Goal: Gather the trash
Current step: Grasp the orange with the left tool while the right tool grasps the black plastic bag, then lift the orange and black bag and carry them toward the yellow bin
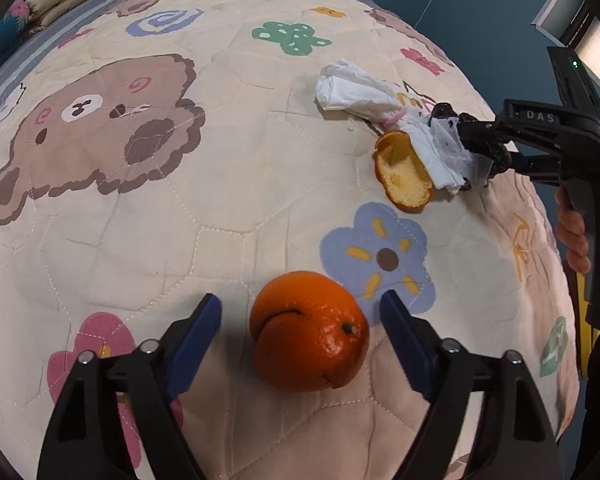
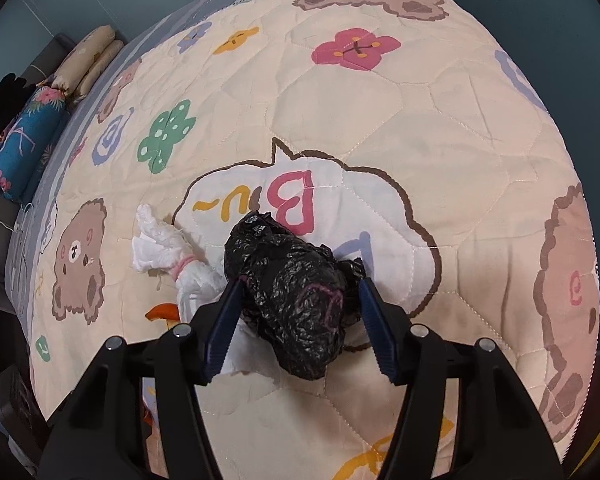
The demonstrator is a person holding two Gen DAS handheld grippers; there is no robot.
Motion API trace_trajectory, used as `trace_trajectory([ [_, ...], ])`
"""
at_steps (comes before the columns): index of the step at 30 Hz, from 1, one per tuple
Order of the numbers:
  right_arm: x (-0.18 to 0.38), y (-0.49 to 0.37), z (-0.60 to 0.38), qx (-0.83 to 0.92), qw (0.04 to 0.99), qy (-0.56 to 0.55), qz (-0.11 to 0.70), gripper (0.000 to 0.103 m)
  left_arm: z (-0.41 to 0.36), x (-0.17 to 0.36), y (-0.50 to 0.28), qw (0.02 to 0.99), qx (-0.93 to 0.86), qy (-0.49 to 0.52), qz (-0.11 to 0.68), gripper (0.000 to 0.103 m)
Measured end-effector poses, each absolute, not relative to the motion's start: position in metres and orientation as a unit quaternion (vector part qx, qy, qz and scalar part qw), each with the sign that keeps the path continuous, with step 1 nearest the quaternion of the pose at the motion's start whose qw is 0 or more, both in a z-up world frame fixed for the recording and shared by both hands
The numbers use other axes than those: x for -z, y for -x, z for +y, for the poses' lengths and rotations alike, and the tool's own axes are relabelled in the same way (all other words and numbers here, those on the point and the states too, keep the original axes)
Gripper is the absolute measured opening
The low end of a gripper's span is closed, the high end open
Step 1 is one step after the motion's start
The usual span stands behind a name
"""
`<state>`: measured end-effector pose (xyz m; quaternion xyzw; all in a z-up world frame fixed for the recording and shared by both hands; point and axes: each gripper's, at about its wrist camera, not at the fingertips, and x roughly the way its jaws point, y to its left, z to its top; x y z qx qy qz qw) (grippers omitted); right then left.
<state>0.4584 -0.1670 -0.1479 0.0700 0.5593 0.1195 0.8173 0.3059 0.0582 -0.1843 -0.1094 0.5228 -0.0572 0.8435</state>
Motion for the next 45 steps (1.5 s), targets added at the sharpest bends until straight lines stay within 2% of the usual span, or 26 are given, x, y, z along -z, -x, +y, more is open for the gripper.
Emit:
trace_trajectory([
  [1, 0.148, -0.458, -0.166, -0.122, 0.816, -0.069, 0.561, 0.051, 0.059, 0.184, -0.305, 0.844, 0.056, 0.107, 0.522, 0.067],
  [3, 0.148, -0.457, -0.166, -0.122, 0.816, -0.070, 0.560, 0.046, 0.060, 0.184, -0.303, 0.846, 0.058, 0.110, 0.518, 0.053],
  [4, 0.148, -0.456, -0.166, -0.121, 0.817, -0.072, 0.560, 0.044, 0.060, 0.184, -0.303, 0.844, 0.062, 0.117, 0.519, 0.049],
  [12, 0.137, -0.445, -0.166, -0.126, 0.820, -0.073, 0.554, 0.032, 0.068, 0.182, -0.302, 0.838, 0.068, 0.140, 0.522, 0.039],
  [20, 0.120, -0.430, -0.171, -0.132, 0.829, -0.068, 0.540, 0.025, 0.071, 0.173, -0.296, 0.840, 0.070, 0.143, 0.518, 0.035],
  [45, 0.070, -0.362, -0.236, -0.134, 0.844, -0.102, 0.509, 0.024, 0.068, 0.128, -0.274, 0.861, 0.066, 0.139, 0.485, 0.034],
])
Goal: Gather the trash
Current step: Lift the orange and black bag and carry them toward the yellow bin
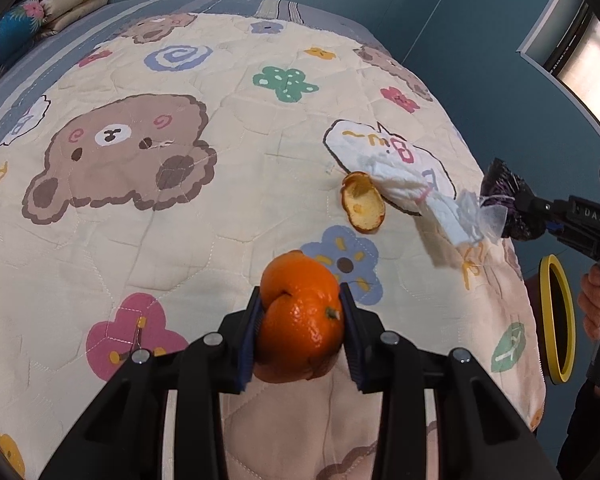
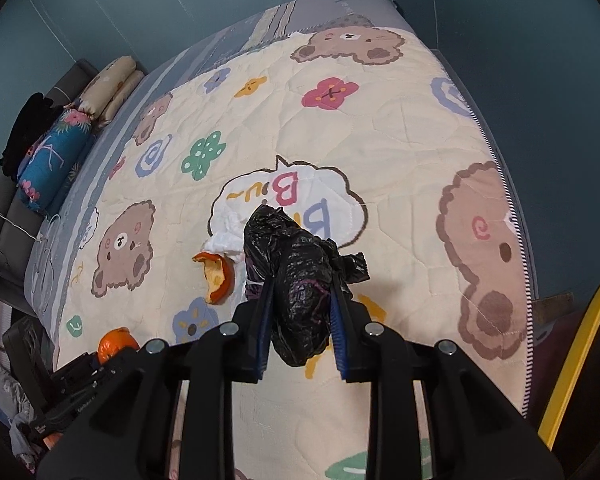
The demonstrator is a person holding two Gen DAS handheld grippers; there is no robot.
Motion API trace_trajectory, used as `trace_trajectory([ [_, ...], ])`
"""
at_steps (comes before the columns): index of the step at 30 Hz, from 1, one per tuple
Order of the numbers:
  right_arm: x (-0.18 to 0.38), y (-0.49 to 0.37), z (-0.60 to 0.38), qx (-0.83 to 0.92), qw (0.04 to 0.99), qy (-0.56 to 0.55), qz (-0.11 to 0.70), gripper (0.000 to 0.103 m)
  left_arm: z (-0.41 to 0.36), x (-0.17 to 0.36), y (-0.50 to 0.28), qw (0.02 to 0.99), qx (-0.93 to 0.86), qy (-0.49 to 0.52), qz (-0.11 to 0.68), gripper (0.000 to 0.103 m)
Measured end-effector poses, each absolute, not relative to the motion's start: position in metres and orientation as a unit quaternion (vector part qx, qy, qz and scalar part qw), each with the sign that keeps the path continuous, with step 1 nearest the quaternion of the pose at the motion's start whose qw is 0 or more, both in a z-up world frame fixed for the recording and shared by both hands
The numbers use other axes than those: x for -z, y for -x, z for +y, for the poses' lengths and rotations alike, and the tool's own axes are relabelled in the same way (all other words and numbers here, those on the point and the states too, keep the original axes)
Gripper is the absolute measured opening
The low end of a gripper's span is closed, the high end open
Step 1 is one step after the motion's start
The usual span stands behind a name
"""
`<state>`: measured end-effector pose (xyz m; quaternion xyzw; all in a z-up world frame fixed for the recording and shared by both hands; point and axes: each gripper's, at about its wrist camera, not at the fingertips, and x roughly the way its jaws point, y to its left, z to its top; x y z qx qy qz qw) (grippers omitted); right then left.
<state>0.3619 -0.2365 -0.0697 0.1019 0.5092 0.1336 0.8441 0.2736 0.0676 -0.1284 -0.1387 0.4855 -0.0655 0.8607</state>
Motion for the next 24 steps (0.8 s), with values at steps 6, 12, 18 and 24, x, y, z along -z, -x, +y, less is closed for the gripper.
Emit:
trace_trajectory([
  [6, 0.077, -0.344, -0.253, -0.127, 0.838, -0.090, 0.524, 0.025, 0.060, 0.121, -0.271, 0.864, 0.071, 0.134, 0.481, 0.034],
  [12, 0.091, -0.328, -0.269, -0.123, 0.832, -0.091, 0.534, 0.025, 0.052, 0.115, -0.269, 0.865, 0.078, 0.130, 0.478, 0.034],
  [18, 0.093, -0.313, -0.284, -0.115, 0.834, -0.090, 0.532, 0.025, 0.044, 0.109, -0.267, 0.868, 0.083, 0.122, 0.474, 0.034],
  [24, 0.094, -0.295, -0.302, -0.106, 0.836, -0.084, 0.532, 0.025, 0.034, 0.106, -0.265, 0.868, 0.088, 0.117, 0.474, 0.034],
])
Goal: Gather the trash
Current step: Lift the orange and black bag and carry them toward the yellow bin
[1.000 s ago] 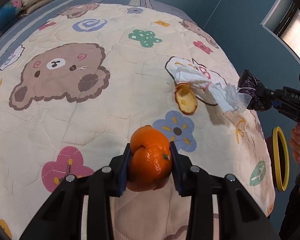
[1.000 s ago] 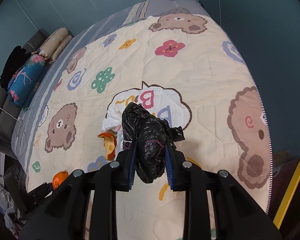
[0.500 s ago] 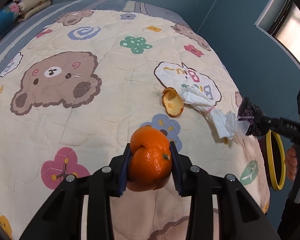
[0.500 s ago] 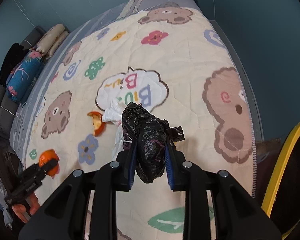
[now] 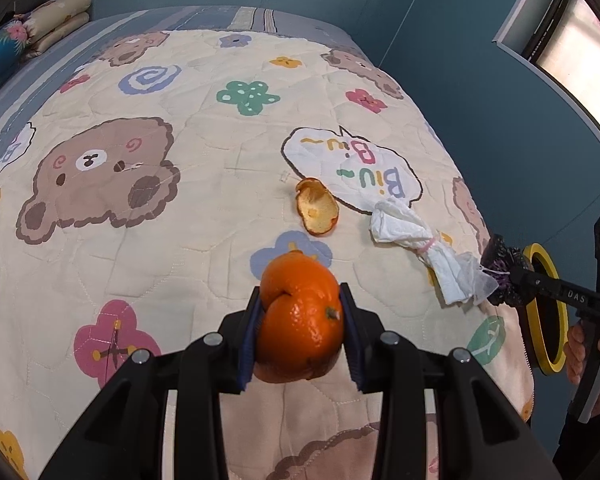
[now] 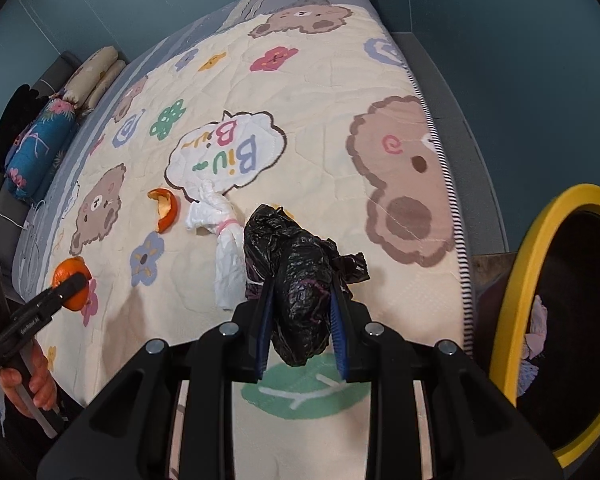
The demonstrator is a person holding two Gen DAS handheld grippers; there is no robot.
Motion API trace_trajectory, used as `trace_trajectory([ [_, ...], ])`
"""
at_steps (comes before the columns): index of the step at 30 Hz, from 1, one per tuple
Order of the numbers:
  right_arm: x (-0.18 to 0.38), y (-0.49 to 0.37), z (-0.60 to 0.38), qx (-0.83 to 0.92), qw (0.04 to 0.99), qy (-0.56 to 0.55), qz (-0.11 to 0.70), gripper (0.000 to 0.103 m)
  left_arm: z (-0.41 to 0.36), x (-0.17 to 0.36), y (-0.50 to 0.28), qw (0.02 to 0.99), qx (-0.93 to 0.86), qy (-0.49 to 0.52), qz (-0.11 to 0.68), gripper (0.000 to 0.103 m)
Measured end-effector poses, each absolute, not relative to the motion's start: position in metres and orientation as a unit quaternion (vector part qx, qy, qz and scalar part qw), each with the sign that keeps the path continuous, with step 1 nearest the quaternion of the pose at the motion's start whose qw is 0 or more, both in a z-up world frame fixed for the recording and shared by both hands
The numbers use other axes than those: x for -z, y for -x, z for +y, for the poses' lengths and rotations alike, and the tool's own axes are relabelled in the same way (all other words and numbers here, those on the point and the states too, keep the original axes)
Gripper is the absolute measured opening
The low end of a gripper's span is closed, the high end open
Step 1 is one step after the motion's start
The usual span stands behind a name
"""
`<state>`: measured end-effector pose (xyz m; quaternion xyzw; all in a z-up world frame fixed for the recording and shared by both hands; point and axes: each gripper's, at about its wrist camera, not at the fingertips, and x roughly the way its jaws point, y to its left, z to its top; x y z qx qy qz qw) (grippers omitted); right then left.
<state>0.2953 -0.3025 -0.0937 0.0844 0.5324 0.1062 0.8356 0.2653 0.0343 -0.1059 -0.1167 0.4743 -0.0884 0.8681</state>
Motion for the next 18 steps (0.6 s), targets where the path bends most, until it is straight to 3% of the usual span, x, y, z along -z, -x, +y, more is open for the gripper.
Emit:
trace_trajectory([
  [18, 0.123, -0.257, -0.312, -0.128, 0.816, -0.073, 0.559, 0.033, 0.010, 0.095, -0.259, 0.871, 0.101, 0.102, 0.470, 0.034],
])
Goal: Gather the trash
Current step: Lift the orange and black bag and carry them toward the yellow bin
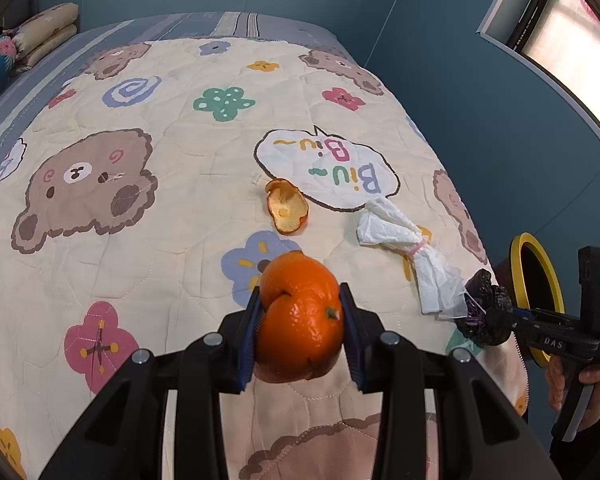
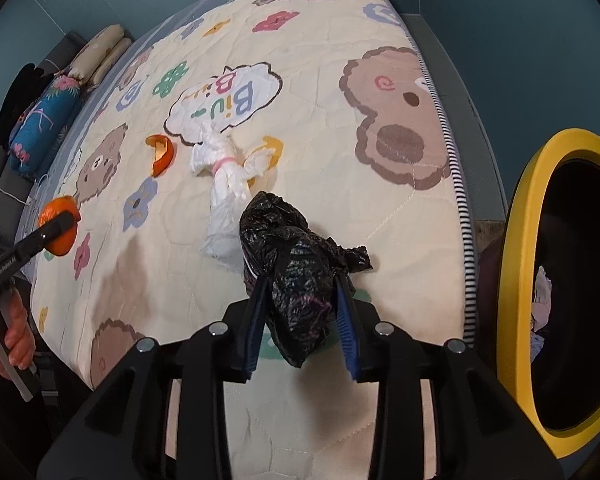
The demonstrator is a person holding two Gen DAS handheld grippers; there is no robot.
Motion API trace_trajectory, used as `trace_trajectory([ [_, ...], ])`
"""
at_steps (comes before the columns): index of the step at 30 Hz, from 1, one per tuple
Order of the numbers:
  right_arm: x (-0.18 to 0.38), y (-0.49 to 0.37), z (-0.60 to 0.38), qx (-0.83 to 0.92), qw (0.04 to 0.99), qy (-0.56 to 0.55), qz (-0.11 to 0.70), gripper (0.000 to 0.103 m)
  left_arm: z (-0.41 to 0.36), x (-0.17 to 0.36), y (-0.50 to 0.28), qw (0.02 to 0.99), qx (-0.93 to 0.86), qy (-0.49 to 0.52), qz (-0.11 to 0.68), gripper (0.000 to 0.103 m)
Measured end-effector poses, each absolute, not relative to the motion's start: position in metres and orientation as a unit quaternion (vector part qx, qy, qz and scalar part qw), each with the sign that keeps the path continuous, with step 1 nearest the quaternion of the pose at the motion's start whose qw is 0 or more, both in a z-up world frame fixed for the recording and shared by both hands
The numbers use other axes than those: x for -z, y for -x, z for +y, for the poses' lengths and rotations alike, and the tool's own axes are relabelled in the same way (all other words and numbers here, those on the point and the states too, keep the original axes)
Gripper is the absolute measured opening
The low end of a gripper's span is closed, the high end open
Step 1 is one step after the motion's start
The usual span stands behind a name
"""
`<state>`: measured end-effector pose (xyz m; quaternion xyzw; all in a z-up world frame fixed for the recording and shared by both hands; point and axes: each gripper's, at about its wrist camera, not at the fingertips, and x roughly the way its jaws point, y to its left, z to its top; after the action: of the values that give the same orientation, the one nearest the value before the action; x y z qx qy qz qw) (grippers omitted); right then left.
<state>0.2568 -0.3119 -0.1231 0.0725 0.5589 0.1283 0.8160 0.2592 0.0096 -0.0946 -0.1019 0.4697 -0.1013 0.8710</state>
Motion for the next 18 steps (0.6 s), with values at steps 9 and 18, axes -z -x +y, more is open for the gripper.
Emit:
trace_trajectory([
  [9, 0.131, -0.242, -0.310, -0.134, 0.810, -0.066, 0.567, 0.038, 0.002, 0.094, -0.257, 0.870, 0.107, 0.100, 0.471, 0.034],
  [18, 0.128, -0.225, -0.310, -0.128, 0.817, -0.042, 0.560, 0.026, -0.005, 0.094, -0.257, 0.869, 0.113, 0.098, 0.471, 0.034],
])
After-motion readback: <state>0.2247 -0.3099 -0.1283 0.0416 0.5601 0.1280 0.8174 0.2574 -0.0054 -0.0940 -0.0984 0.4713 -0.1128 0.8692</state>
